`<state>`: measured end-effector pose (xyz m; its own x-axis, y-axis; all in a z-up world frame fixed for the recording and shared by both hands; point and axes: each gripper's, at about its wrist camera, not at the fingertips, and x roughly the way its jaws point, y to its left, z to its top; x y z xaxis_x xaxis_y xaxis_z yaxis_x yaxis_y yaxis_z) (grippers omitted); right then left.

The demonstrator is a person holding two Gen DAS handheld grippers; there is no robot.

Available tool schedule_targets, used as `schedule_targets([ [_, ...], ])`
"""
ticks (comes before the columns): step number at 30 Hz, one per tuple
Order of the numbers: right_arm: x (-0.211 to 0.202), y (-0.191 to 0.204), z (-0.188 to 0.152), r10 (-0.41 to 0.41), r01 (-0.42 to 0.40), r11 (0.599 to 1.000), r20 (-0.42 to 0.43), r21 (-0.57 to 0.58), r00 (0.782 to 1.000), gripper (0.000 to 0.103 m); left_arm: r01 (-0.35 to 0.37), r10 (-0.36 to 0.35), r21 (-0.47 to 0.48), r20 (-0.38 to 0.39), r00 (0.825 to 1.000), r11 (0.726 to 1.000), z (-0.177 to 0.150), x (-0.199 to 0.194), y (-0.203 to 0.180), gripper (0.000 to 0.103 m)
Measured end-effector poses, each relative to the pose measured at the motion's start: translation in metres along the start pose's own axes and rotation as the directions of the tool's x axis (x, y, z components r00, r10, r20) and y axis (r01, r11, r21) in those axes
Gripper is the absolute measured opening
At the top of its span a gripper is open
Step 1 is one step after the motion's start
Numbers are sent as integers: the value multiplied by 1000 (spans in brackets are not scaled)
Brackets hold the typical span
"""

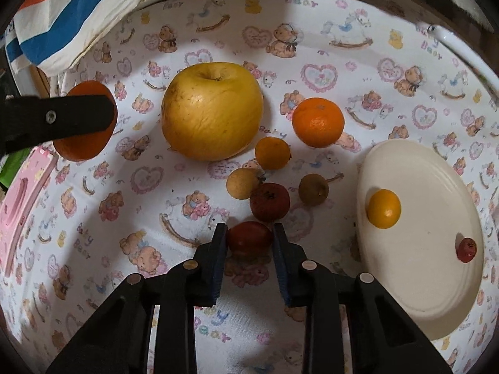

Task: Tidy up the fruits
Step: 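Grasp the large orange with the left tool while the right tool grasps a red cherry tomato, then place the cherry tomato on the plate with the right tool while the left tool carries the orange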

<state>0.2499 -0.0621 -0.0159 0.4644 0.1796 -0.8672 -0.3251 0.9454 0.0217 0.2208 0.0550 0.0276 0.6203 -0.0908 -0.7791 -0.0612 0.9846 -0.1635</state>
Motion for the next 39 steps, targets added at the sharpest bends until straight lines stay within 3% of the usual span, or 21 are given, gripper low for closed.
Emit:
schedule_targets([
  [15, -64, -14, -4, 22, -23, 1000, 94, 6, 995, 29, 25, -27, 47, 38, 999, 999, -1, -21, -15, 49],
  [25, -100, -38, -17, -10, 4, 999, 182, 33, 983, 29, 98, -103, 98, 42, 994, 990, -10, -28, -38, 49],
  [28, -108, -50, -23, -25, 14, 998, 211, 55, 977, 29, 126, -133, 118, 49, 990, 985, -14, -27, -47, 49],
  [34, -114, -86, -30, -19, -15, 989, 229, 147, 973, 29, 129, -144, 174, 78, 986, 976, -24, -21, -66, 49],
  [39, -113, -115, -34, -67, 11, 973, 234, 231, 970, 29, 114, -133, 182, 99, 986, 977, -31, -15, -75, 49],
])
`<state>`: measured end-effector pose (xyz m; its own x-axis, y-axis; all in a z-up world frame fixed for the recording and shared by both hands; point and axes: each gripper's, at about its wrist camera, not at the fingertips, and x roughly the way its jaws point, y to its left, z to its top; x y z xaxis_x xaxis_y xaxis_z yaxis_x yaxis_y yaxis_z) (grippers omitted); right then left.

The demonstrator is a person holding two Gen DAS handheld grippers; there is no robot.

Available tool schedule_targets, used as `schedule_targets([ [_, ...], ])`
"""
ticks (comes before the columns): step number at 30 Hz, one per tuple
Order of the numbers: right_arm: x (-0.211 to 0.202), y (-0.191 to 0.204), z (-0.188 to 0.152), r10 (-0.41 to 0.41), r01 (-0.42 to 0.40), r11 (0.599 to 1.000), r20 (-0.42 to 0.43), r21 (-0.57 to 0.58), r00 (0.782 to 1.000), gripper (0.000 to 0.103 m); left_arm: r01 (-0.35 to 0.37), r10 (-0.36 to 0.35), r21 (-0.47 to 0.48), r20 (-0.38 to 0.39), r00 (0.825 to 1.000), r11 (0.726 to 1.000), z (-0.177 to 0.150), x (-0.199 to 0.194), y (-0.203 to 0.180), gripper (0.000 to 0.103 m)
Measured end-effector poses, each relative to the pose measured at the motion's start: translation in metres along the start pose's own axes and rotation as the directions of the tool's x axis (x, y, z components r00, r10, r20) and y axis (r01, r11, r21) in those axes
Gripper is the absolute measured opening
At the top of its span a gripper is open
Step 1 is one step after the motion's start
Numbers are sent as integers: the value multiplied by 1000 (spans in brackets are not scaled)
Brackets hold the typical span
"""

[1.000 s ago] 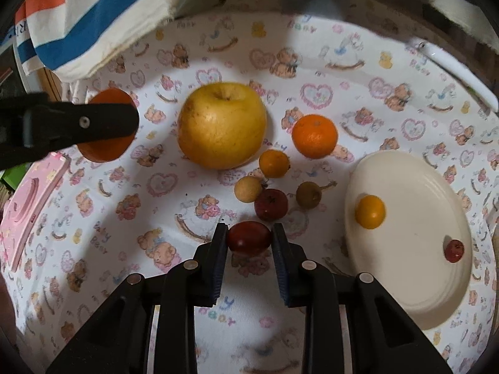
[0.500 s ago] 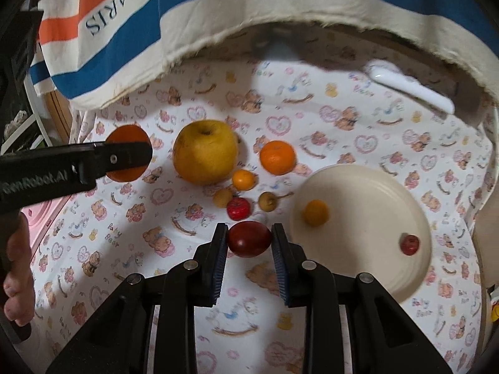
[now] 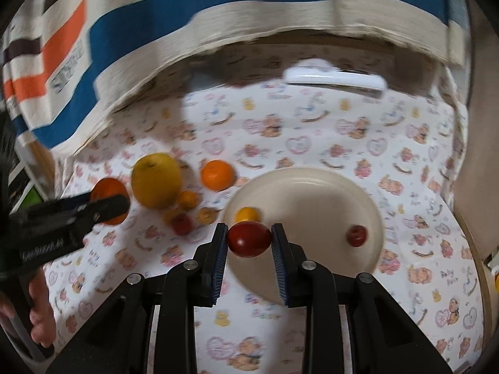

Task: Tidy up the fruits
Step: 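Place the cherry tomato on the plate with the right tool while the left tool carries the orange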

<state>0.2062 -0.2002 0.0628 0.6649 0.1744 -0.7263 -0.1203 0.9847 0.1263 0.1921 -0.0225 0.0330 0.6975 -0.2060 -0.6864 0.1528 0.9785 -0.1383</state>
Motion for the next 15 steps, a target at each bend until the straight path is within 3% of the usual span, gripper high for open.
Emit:
schedule_targets([
  [6, 22, -26, -8, -101, 104, 994, -94, 32, 990, 29, -6, 6, 17, -13, 1000, 1000, -6, 7, -10, 49],
  [15, 43, -42, -17, -145, 155, 987, -172, 44, 974, 29, -17, 17, 21, -24, 1000, 1000, -9, 11, -13, 49],
])
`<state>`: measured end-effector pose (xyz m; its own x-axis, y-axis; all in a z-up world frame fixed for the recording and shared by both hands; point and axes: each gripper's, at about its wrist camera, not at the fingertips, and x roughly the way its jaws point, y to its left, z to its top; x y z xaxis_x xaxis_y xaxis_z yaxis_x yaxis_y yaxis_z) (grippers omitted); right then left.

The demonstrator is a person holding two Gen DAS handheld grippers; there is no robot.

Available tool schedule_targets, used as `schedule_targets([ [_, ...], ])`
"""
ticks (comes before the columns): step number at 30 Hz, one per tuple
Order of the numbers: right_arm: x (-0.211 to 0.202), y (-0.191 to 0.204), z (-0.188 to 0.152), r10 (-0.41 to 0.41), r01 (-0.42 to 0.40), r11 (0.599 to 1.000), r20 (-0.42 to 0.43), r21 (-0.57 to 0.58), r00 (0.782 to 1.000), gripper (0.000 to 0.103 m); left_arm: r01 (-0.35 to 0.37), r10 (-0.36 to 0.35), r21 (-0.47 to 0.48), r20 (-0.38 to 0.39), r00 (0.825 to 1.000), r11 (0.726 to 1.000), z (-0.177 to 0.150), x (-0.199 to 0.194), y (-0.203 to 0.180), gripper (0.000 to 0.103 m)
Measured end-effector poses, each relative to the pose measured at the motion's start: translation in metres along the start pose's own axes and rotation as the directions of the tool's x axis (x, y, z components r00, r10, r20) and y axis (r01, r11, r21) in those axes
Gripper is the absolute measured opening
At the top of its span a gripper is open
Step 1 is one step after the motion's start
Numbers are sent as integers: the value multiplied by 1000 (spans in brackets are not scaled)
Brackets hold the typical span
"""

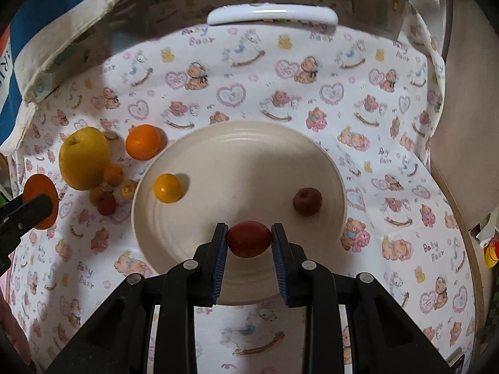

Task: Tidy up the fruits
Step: 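Place the cherry tomato on the plate with the right tool while the left tool carries the orange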

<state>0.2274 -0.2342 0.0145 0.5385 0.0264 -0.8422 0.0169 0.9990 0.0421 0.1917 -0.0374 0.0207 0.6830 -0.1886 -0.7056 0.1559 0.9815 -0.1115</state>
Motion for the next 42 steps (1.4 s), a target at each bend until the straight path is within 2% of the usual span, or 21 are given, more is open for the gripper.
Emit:
schedule_targets([
  [7, 13, -1, -1, -2, 2, 1000, -46, -1, 999, 29, -1, 1, 2, 0, 1000, 1000, 0, 0, -1, 49],
  [11, 10, -2, -1, -3, 4, 1000, -28, 4, 1000, 31, 9, -9, -6, -9, 1000, 1000, 0, -2, -1, 49],
  [12, 8, -3, -1, 7, -7, 1000, -20, 12, 1000, 39, 22, -22, -12, -13, 1000, 1000, 0, -3, -1, 49],
  [13, 5, -4, 0, 17, -17, 1000, -11, 20, 1000, 56, 33, -33, -13, -13, 999, 999, 0, -6, -2, 49],
  [15, -2, -7, 1, 32, -33, 999, 28, 40, 999, 67, 39, -39, -1, -1, 999, 999, 0, -13, -7, 49],
  [20, -24, -13, 4, 46, -53, 997, 103, 61, 994, 67, 55, -55, 22, 34, 998, 998, 6, -30, -19, 49],
  [26, -47, -27, 8, 22, -37, 996, 174, 83, 985, 67, 57, -61, 70, 54, 997, 996, 23, -39, -43, 49],
  [32, -50, -45, 10, 51, -78, 987, 186, 143, 981, 67, 118, -117, 77, -22, 993, 990, 41, -16, -66, 49],
  [37, -57, -51, 10, 59, -94, 982, 211, 161, 976, 67, 133, -125, 111, -76, 989, 985, 41, 7, -88, 49],
  [42, -56, -55, 10, -11, -24, 983, 194, 180, 981, 67, 139, -123, 108, -142, 982, 984, 36, 33, -97, 49],
])
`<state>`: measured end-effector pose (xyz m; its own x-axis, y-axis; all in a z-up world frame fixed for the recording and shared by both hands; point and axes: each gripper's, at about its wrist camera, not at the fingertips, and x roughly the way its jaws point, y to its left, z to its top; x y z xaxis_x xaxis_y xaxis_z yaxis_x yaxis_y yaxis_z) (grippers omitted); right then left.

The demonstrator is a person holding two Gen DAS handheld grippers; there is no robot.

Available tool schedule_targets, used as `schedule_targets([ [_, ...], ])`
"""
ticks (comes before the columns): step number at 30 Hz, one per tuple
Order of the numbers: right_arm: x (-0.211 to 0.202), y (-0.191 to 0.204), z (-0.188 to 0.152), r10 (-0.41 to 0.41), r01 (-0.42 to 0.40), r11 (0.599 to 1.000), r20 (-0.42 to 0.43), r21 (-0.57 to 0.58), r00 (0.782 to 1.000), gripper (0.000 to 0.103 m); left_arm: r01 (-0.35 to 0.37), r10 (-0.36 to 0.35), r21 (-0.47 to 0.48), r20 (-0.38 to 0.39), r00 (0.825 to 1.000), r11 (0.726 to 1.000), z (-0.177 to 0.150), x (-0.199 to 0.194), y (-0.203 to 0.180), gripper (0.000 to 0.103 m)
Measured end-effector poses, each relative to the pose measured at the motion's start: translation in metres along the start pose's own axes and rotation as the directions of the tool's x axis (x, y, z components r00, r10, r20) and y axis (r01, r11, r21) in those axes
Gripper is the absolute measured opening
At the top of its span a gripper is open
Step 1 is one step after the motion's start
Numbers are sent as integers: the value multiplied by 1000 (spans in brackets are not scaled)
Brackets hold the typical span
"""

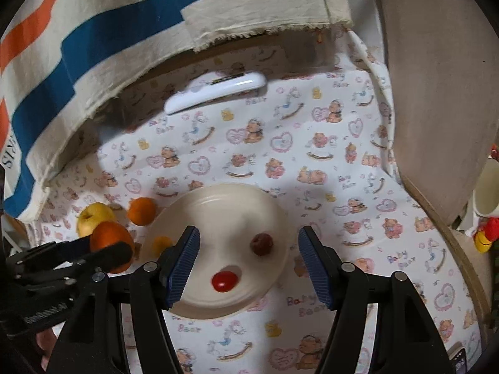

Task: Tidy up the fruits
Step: 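Place the cherry tomato on the plate with the right tool while the left tool carries the orange, then lower the large orange onto the plate and open the left tool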

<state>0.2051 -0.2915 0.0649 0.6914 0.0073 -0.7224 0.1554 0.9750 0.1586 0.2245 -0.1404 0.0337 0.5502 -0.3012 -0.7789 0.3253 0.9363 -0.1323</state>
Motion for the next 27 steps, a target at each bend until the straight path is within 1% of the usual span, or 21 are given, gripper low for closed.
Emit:
schedule_targets([
  [2, 3, -2, 0, -37, 37, 999, -5, -3, 999, 67, -15, 15, 10, -15, 1000, 1000, -2, 8, -2, 49],
  [3, 3, -4, 0, -41, 41, 999, -5, 1, 999, 67, -18, 18, 13, -24, 1000, 1000, -3, 12, -2, 49],
  [6, 4, -11, 1, -34, 34, 999, -14, 29, 999, 67, -7, 7, 17, -45, 999, 1000, -6, 20, -3, 49],
  [10, 6, -16, 1, -40, 41, 998, -20, 50, 999, 67, 0, 2, 31, -53, 999, 1000, -8, 25, -8, 49],
  [19, 10, -17, -1, -49, 50, 997, -34, 52, 998, 67, -13, 17, 58, -79, 997, 998, -12, 41, -11, 49],
  [27, 13, -16, -1, -30, 32, 998, -50, 56, 998, 70, -21, 27, 66, -96, 995, 998, -15, 49, -10, 49],
])
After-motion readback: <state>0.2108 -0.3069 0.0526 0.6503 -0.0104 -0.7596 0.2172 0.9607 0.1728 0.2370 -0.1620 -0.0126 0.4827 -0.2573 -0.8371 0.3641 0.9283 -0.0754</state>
